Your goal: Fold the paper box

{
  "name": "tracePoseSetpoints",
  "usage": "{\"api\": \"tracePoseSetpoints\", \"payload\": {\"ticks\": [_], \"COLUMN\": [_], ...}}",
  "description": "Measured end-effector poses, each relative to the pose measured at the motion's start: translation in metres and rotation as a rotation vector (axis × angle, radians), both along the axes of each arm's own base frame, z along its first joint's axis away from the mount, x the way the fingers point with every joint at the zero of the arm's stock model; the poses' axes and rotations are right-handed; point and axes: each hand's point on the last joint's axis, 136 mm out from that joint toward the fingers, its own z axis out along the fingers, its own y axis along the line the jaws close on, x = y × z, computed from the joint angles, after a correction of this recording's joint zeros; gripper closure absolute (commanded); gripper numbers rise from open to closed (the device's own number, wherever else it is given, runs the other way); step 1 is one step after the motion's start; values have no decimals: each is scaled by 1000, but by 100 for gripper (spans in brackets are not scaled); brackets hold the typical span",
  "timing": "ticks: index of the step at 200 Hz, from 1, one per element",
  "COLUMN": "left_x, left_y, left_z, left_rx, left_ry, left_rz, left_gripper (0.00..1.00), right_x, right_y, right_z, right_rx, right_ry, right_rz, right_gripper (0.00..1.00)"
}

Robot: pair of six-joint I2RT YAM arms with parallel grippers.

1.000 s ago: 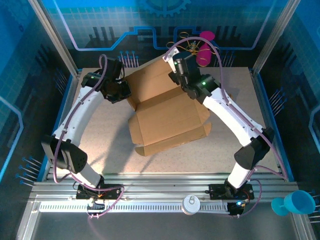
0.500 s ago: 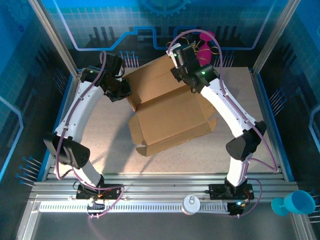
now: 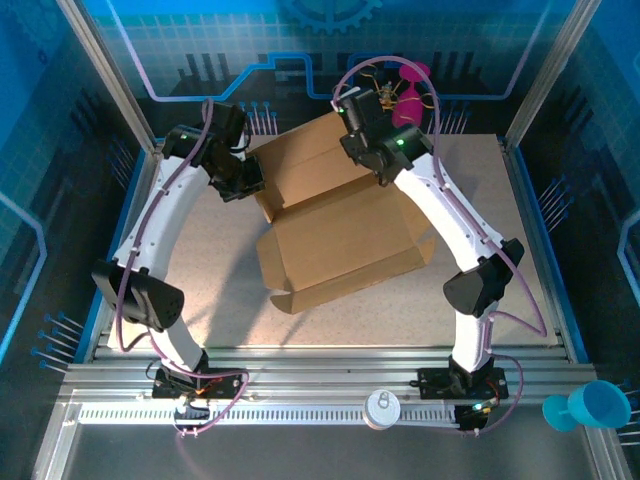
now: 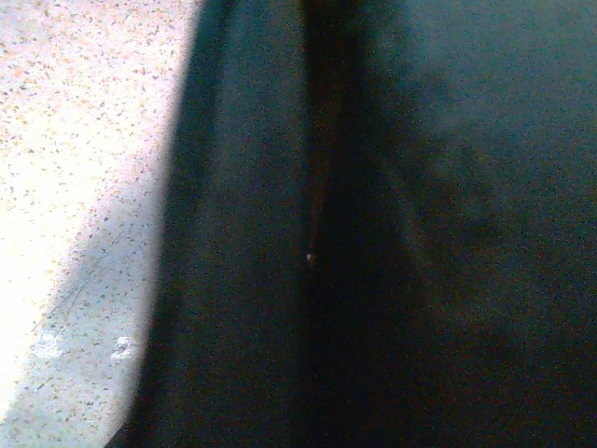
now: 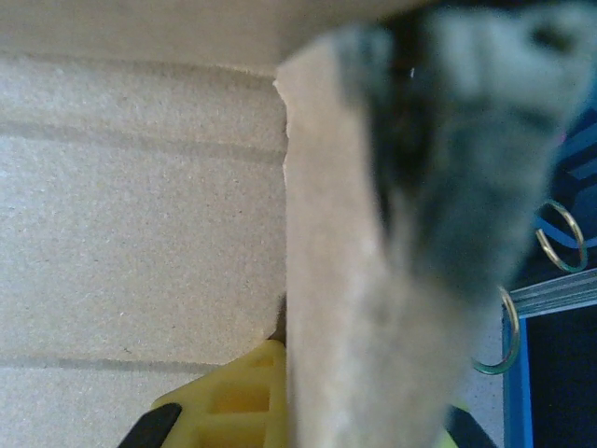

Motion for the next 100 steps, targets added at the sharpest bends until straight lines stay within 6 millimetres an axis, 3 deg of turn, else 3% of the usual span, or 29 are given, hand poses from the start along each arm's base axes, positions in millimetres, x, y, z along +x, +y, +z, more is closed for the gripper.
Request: {"api": "tracePoseSetpoints", "payload": {"ticks": [65,100], "left_x": [1,2], "left_y": [-7,-7], "left_z": [6,8], "left_rx": [-20,-20], "left_ry": [3,-6], "left_rz": [-32,-42], "left_gripper": [100,100], "right_x": [3,6], "right_y": [-11,-23], "right_z": [-6,-10], "right_rx": [66,53], "right_ry": [60,79], "right_rz": [21,-4], "right_gripper": [82,78]}}
